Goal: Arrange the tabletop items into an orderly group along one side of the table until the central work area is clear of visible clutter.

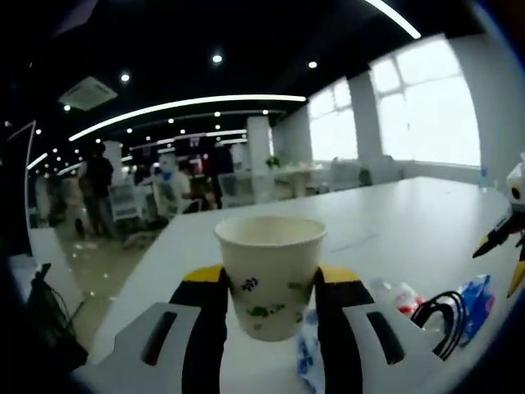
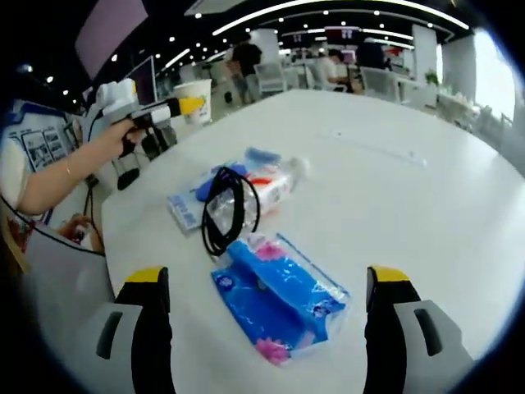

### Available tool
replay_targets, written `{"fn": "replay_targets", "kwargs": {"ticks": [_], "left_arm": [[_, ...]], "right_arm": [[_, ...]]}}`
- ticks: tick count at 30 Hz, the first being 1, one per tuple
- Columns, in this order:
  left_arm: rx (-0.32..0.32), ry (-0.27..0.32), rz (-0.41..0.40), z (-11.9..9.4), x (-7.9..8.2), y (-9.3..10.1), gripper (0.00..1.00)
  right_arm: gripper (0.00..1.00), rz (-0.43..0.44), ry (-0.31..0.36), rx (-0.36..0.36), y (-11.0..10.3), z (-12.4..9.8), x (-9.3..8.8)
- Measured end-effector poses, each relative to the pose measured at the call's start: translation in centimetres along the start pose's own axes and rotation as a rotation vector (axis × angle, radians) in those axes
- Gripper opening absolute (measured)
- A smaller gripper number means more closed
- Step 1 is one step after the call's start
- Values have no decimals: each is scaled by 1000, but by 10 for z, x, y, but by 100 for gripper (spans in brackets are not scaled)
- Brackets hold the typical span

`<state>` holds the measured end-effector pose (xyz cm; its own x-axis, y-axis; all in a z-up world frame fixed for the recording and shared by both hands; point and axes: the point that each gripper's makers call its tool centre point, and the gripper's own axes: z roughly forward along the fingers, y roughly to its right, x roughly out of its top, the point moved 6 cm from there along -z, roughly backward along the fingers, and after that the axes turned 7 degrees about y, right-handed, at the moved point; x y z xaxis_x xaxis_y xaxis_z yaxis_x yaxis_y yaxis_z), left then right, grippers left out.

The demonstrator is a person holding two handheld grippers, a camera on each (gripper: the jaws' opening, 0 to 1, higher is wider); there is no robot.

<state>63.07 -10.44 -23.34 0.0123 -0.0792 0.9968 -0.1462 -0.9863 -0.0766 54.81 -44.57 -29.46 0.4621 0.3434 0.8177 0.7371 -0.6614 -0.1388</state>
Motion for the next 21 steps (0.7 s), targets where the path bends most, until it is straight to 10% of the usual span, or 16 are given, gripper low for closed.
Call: {"fn": "replay_targets", "kwargs": {"ticks": [21], "left_arm": [[47, -31, -66, 46, -49, -24, 40]], "right_arm": [[97, 26, -28, -2, 2, 5, -15]]}}
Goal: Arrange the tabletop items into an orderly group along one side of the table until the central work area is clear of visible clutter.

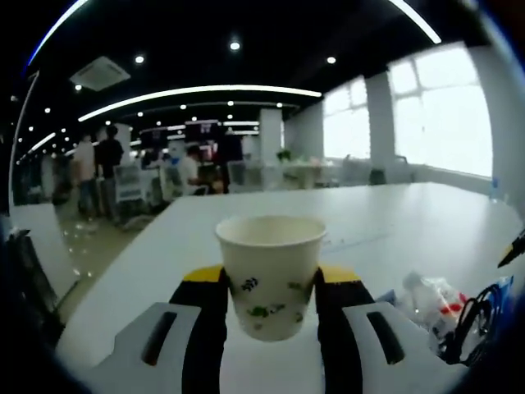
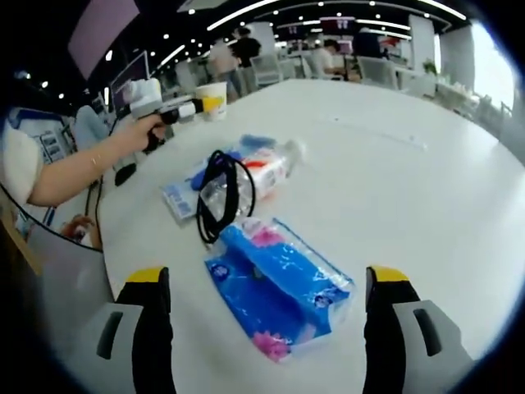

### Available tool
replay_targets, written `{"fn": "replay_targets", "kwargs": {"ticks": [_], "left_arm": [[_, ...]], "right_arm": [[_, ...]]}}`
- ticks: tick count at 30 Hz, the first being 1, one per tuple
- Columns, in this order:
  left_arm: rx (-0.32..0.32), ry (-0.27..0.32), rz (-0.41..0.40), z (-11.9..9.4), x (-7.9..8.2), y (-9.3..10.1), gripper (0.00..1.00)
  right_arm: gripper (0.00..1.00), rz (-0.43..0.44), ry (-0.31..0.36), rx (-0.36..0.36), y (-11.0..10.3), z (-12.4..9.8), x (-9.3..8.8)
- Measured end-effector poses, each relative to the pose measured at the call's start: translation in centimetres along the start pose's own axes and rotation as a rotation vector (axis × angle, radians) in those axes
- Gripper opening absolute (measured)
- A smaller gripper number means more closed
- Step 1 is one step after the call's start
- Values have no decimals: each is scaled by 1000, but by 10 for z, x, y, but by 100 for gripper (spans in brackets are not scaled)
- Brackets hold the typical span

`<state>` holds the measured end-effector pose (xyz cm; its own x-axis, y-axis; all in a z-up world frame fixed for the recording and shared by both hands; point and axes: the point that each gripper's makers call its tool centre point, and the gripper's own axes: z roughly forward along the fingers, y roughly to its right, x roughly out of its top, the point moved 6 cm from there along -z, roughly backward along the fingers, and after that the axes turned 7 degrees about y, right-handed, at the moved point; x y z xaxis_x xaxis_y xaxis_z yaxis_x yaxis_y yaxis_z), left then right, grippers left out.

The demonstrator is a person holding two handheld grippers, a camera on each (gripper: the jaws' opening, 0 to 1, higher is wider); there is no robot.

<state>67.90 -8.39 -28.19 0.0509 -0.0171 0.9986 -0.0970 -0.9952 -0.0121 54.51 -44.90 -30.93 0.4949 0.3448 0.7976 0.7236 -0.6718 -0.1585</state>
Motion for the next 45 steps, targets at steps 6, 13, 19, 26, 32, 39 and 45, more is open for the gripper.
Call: {"fn": "replay_targets", "kwargs": {"ticks": [6, 13, 19, 26, 32, 39, 45], "left_arm": [[22, -32, -15, 9, -19, -4, 40], [3, -11, -21, 18, -24, -6, 40], [10, -29, -5, 22, -36, -8, 40], [-2, -5, -28, 26, -37, -2, 40], [-4, -17, -4, 29, -44, -2, 40], [26, -25, -6, 26, -54, -7, 40], [24, -44, -8, 25, -58, -6, 40]], "right_arm": [[96, 41, 12, 16, -1, 3, -1], [96, 47, 2, 15, 0, 4, -1], [97, 48, 5, 22, -2, 6, 1], [98, 47, 5, 16, -1, 5, 2], [99, 45, 25, 13, 0, 3, 6], [99, 48, 41, 4, 1, 0, 9], [99, 47, 48, 7, -1, -2, 10]]}}
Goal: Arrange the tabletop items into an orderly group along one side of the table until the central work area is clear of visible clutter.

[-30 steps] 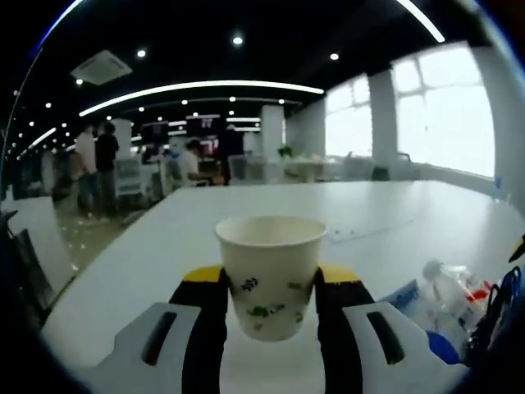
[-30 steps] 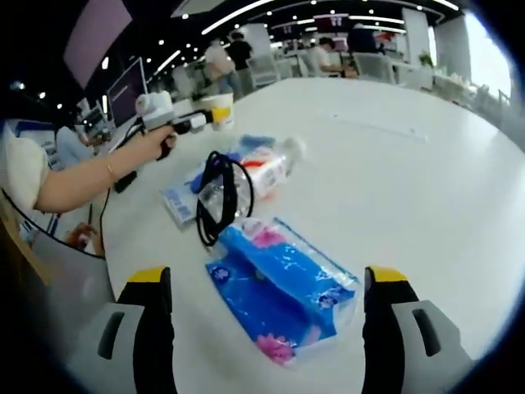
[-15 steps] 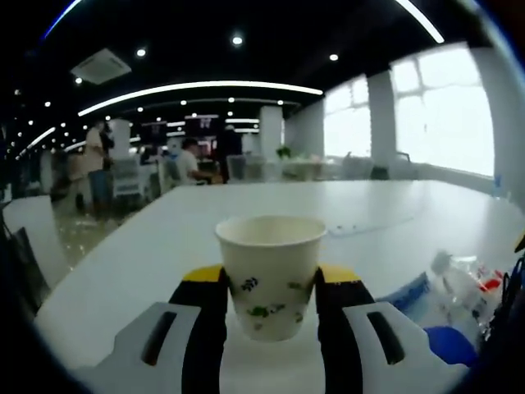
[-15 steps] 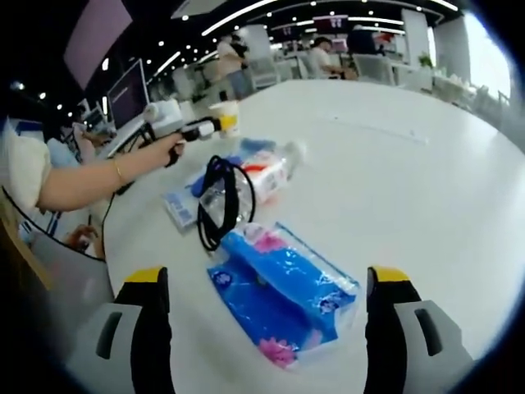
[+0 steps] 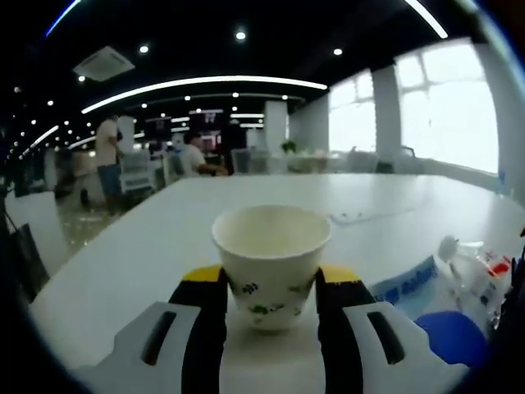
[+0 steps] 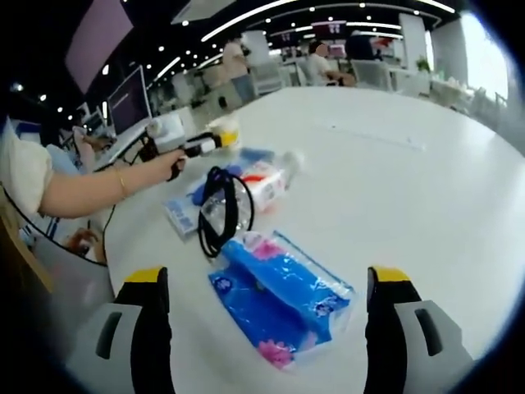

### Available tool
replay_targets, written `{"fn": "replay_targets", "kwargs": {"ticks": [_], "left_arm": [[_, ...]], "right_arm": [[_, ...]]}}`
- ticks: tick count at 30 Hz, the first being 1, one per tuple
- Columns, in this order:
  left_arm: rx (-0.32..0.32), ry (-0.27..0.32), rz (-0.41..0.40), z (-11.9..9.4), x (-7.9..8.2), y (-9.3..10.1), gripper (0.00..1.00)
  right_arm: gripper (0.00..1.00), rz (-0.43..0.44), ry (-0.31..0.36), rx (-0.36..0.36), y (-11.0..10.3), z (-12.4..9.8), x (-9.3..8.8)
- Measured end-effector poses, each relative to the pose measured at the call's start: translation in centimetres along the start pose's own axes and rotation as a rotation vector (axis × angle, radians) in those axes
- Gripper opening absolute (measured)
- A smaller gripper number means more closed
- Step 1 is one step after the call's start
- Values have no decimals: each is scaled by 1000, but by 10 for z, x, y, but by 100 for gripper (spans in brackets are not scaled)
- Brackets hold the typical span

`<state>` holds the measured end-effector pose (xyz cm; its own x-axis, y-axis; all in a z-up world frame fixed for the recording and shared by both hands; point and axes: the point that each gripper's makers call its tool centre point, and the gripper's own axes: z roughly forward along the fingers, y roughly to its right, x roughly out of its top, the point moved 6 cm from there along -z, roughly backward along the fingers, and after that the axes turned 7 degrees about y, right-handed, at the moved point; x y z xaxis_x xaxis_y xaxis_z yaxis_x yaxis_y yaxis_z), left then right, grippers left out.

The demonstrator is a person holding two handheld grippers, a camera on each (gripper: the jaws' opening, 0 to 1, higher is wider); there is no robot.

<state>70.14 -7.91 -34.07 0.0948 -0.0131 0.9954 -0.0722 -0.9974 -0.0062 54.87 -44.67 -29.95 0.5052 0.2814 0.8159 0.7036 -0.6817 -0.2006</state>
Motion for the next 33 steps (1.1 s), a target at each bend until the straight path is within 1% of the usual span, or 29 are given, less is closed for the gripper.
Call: {"fn": "replay_targets", "kwargs": {"ticks": [3, 6, 8, 12, 14, 16, 18, 19, 22, 24, 26, 28, 31, 33], "left_arm": [[6, -26, 28, -1, -2, 0, 40], [18, -59, 13, -3, -5, -1, 39], [24, -64, 16, -6, -4, -2, 40], [37, -73, 10, -10, 0, -5, 52], [46, -79, -8, -13, 1, -6, 54], [53, -86, -16, -17, 2, -8, 59], [60, -114, -26, -20, 0, -9, 68], [68, -120, -23, -22, 0, -11, 71], [66, -134, -27, -28, 2, -13, 73], [71, -138, -34, -32, 4, -14, 79], [68, -141, -40, -36, 8, -13, 82], [59, -137, -39, -40, 10, -10, 87], [43, -150, -35, -45, 13, -5, 94], [37, -142, -28, -49, 15, -3, 97]], "right_arm": [[99, -3, 9, 2, -1, -1, 2], [99, -2, 22, 3, -1, -2, 4], [99, -1, 26, 4, -1, -3, 5], [99, -6, 25, 7, -3, -5, 7], [99, -10, 25, 11, -4, -6, 8], [99, -11, 21, 17, -5, -6, 8], [99, -13, 14, 23, -7, -6, 8], [99, -16, 14, 25, -8, -7, 9], [99, -23, 18, 33, -11, -9, 11], [99, -26, 24, 37, -12, -11, 13], [99, -28, 26, 37, -12, -12, 14], [99, -31, 26, 38, -12, -14, 15], [99, -34, 29, 40, -13, -15, 17], [99, -36, 36, 41, -14, -16, 18]]}}
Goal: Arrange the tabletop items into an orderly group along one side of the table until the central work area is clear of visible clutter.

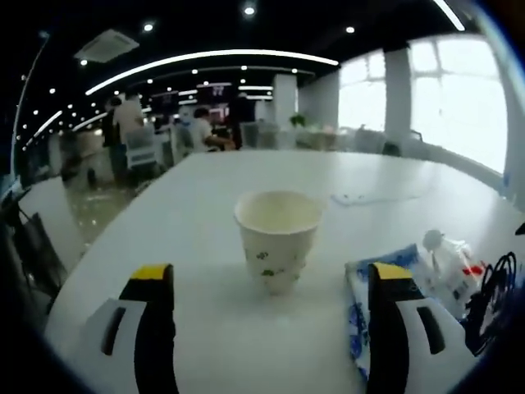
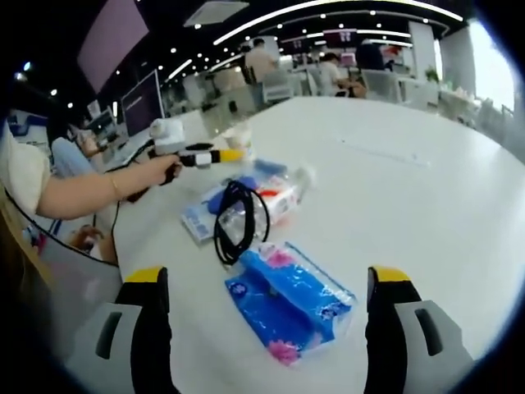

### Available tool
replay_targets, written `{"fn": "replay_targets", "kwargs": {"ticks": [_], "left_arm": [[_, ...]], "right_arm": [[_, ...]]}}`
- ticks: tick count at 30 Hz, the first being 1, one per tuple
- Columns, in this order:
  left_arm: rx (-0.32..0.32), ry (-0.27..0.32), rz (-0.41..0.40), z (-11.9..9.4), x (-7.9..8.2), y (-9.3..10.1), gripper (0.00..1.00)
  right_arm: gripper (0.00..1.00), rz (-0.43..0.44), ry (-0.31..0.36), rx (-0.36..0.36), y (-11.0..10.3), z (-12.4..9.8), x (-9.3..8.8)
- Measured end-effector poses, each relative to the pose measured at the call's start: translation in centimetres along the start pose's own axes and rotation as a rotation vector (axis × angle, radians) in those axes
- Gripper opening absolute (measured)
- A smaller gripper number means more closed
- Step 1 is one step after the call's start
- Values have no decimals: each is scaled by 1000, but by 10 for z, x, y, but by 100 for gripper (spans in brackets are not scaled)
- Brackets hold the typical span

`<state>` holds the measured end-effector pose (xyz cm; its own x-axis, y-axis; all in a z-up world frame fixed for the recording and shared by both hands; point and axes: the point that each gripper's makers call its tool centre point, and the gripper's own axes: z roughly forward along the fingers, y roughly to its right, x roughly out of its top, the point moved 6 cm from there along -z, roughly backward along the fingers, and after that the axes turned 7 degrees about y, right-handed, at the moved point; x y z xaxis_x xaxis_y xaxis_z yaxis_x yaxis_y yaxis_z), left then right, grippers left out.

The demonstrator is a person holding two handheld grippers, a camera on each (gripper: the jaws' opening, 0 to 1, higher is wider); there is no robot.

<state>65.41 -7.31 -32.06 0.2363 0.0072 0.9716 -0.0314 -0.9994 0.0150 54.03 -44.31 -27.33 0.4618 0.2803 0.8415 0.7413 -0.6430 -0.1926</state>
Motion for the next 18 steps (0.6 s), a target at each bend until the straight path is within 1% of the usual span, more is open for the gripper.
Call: {"fn": "replay_targets", "kwargs": {"ticks": [2, 6, 8, 9, 11, 13, 18], "left_arm": [[-6, 17, 8, -3, 2, 1, 99], [-24, 14, 39, -12, 8, 3, 99], [-34, 29, 49, -16, 12, 4, 99], [-44, 54, 45, -18, 16, 5, 99], [-51, 67, 23, -23, 21, 7, 99], [-62, 77, 8, -25, 25, 8, 99], [-82, 89, 19, -34, 34, 15, 99]], "right_arm": [[99, 0, 8, 4, -1, 0, 2], [99, -1, 19, 11, -2, 0, 5], [99, -4, 21, 16, -2, 0, 6], [99, -5, 21, 18, -3, 0, 7], [99, -14, 24, 21, -4, 0, 9], [99, -23, 29, 24, -4, 0, 11], [99, -38, 38, 39, -6, -1, 19]]}}
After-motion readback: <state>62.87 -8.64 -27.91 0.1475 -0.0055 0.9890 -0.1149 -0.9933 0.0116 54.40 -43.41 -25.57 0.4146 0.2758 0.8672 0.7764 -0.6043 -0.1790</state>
